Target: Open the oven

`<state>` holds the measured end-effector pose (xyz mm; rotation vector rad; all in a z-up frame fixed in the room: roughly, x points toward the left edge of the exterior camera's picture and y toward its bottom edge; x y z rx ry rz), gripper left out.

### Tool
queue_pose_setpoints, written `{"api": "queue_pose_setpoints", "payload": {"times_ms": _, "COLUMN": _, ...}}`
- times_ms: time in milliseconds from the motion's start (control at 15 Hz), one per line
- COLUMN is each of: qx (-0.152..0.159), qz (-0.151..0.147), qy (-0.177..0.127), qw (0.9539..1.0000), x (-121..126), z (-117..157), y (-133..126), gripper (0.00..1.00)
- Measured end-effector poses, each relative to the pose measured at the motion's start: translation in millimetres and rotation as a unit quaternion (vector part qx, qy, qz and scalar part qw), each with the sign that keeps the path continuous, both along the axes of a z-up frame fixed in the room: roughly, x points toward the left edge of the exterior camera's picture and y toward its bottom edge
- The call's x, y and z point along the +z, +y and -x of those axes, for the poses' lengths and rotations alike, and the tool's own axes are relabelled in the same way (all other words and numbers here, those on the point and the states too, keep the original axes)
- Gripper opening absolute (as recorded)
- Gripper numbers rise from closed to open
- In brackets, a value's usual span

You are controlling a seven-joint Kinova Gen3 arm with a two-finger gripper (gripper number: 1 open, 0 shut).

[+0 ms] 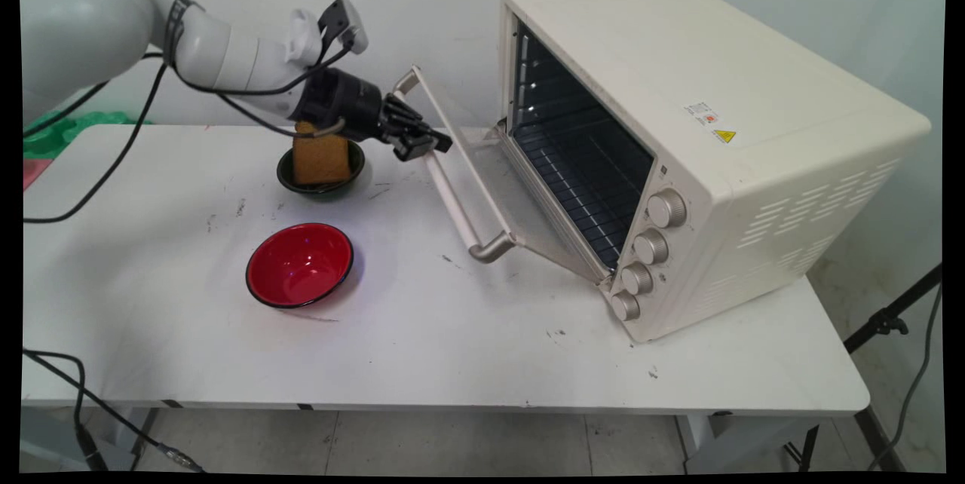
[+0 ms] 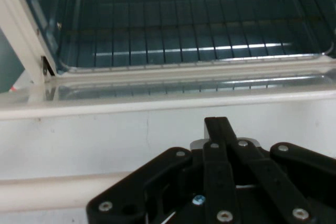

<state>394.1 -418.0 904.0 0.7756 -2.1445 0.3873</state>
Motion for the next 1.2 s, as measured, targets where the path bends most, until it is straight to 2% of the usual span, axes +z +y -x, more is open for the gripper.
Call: {"api": "queue_pose_setpoints", "payload": {"times_ms": 1200, "qx": -0.006, "qz": -0.004, "qy": 0.021, "qw": 0.9998, "x": -75.4, "z": -47.7, "y": 35.6, "gripper": 0.0}}
